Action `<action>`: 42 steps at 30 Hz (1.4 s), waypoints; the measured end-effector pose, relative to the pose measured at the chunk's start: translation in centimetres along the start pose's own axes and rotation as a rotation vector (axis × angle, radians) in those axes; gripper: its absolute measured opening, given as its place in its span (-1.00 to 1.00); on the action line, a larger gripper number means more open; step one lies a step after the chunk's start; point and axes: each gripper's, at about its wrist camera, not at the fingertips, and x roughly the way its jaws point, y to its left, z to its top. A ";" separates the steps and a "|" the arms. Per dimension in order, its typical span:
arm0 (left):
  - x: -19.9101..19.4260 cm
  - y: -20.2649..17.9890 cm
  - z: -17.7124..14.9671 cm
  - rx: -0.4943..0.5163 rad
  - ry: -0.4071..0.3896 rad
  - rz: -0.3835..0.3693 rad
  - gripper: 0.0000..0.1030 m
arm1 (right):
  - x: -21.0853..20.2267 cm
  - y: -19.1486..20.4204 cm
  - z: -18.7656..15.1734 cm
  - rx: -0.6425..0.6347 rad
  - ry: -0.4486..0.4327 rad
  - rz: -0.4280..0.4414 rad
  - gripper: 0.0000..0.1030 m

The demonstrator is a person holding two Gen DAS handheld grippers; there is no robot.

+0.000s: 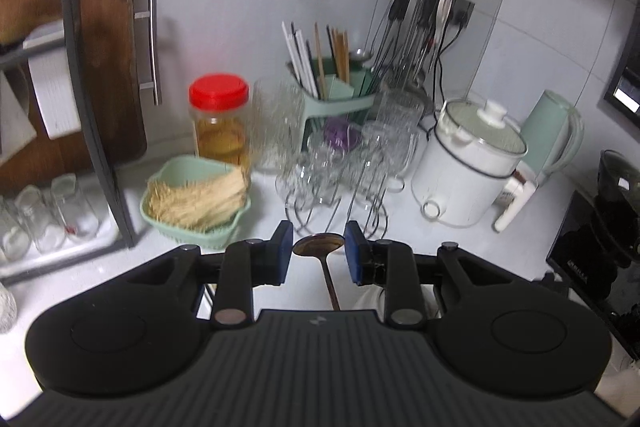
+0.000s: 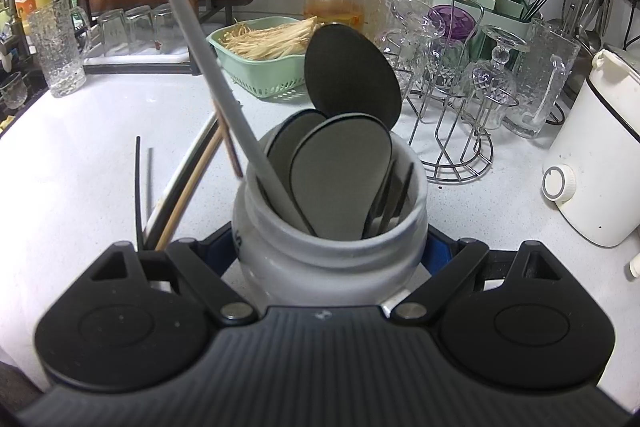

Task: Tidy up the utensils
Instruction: 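Lift the gold spoon with the left tool up over the mug, then lower the gold spoon into the mug and open the left tool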

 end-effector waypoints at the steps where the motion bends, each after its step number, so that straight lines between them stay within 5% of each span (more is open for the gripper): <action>1: -0.3 -0.1 0.4 0.001 -0.009 -0.001 -0.38 | 0.0 0.0 0.0 0.000 -0.001 0.000 0.80; 14: -3.7 -2.2 4.7 0.050 -0.037 -0.033 -0.38 | 0.7 0.6 0.6 -0.010 -0.015 0.011 0.80; 23: -3.7 -3.4 4.6 0.075 -0.031 -0.099 -0.38 | 1.2 0.7 1.1 -0.021 -0.022 0.022 0.80; 42: 2.6 -5.7 0.6 0.157 0.175 -0.134 -0.38 | 1.5 0.7 1.1 -0.031 -0.034 0.031 0.80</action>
